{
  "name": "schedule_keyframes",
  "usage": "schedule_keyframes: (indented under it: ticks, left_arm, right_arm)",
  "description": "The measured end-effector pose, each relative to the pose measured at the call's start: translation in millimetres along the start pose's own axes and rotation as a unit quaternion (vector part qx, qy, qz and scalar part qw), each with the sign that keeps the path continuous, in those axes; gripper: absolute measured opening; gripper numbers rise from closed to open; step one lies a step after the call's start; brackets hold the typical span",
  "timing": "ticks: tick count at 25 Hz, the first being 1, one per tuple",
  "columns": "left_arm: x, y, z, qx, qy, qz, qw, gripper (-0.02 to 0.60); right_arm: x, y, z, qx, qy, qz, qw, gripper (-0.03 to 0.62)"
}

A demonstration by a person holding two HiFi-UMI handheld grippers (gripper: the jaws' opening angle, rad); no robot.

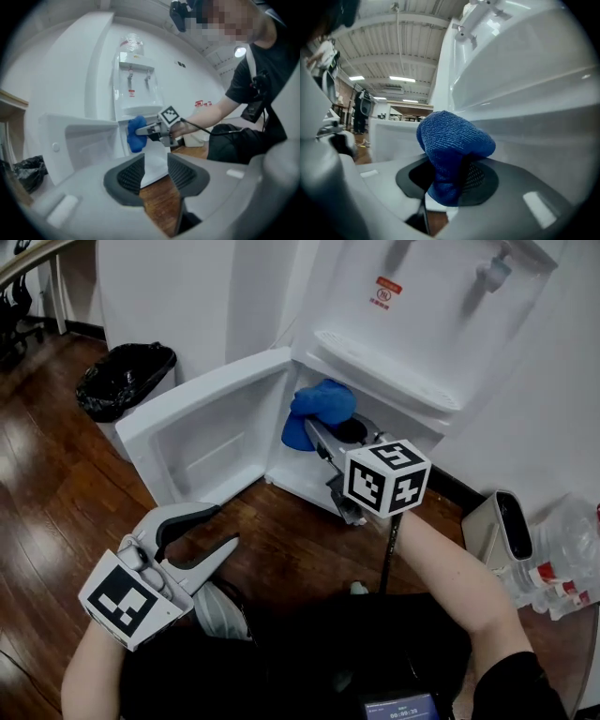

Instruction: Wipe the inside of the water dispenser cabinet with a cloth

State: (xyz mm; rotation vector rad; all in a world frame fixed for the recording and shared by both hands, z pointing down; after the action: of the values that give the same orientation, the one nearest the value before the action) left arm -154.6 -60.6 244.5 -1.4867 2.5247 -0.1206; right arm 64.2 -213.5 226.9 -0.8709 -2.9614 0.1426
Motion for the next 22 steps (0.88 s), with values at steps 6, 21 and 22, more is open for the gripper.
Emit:
schedule_keyframes:
  ticks: [6, 21, 22]
  left_arm:
    - [-2, -6, 18, -0.043, 0.071, -0.004, 0.9965, 0.255]
    - [-70, -25, 8, 0.003, 0.069, -0.208, 0.9757, 0.494]
    - [-73, -24, 9, -0.003, 0.071, -0.219, 0.9732, 0.469]
  right_arm:
    - [46, 82, -23, 0.015, -0.081, 0.175, 0.981, 0.124]
    - [156, 132, -35, 0.023, 0.014, 0.475, 0.879, 0.124]
    - [157, 133, -33, 0.021, 0.013, 0.477, 0.879, 0.124]
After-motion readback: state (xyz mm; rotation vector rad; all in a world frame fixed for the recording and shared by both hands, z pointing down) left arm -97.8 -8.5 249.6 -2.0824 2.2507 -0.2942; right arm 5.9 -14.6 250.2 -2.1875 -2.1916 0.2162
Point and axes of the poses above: the fingertips, and each gripper's own axes: y backward along the fingers, x to its left, z out of its top, the point moved 7 cm from there along y, backward along the fingers, and after that the axes turned 3 degrees about -z, right-handed, at the moved point
